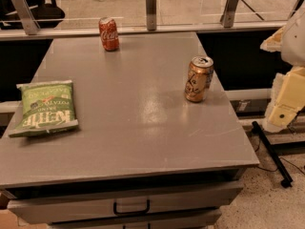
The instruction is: Move orange can near coke can
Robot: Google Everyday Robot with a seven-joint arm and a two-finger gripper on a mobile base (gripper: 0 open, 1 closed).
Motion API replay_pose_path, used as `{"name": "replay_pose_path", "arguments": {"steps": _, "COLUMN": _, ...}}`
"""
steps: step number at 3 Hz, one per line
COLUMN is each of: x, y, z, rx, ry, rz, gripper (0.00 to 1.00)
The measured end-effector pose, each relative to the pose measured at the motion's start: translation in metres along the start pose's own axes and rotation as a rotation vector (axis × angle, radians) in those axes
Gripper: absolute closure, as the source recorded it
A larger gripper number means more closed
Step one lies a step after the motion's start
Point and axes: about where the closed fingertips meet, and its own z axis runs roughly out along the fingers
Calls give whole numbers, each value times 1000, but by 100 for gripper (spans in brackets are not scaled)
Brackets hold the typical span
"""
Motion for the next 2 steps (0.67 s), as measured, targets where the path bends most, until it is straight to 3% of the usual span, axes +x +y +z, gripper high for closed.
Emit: {"name": "replay_pose_path", "arguments": {"steps": 2, "x": -4, "y": -5, "z": 1, "rx": 2, "ry": -28, "rz": -1, "gripper": 0}}
